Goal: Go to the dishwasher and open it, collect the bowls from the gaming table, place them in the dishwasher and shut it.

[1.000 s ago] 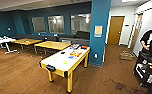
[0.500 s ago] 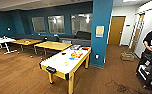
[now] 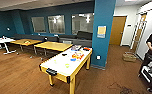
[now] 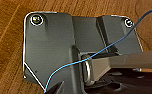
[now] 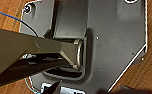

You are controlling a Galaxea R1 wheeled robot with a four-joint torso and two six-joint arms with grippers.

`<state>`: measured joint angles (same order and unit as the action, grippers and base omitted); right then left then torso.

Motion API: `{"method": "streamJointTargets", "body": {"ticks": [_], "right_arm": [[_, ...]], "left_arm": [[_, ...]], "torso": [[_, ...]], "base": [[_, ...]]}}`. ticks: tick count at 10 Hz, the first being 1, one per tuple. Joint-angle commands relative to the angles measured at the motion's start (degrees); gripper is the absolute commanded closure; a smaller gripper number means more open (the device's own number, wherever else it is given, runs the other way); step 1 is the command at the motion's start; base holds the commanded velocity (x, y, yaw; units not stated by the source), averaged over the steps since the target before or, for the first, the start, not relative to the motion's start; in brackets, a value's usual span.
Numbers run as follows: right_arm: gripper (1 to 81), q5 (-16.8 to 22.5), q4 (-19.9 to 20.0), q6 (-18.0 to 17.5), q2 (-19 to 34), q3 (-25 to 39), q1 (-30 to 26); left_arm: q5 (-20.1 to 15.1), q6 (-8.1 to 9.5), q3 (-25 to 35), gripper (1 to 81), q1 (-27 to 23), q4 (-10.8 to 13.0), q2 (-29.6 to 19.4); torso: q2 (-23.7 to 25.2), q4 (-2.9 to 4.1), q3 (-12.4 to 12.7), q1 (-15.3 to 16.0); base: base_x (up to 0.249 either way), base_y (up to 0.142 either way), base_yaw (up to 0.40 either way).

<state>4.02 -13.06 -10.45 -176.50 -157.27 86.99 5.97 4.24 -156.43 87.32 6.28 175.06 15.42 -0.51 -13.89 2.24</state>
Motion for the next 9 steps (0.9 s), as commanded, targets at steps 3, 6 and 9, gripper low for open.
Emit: {"method": "streamJointTargets", "body": {"ticks": [3, 6, 9], "right_arm": [[1.0, 2.9, 0.5, 0.3, -0.2, 0.0, -2.7], [1.0, 2.9, 0.5, 0.3, -0.2, 0.0, -2.7], [1.0, 2.9, 0.5, 0.3, -0.2, 0.0, -2.7]], "left_arm": [[-2.7, -0.46, 0.2, 1.0, -2.8, 0.4, -0.1], [-2.7, -0.46, 0.2, 1.0, -2.8, 0.2, -0.1], [-2.7, -0.46, 0.2, 1.0, -2.8, 0.2, -0.1]], "torso": [[0.0, 0.0, 0.0, 0.0], [0.0, 0.0, 0.0, 0.0], [0.0, 0.0, 0.0, 0.0]], "base": [[0.127, 0.076, 0.0], [0.113, 0.091, 0.0], [0.103, 0.099, 0.0]]}}
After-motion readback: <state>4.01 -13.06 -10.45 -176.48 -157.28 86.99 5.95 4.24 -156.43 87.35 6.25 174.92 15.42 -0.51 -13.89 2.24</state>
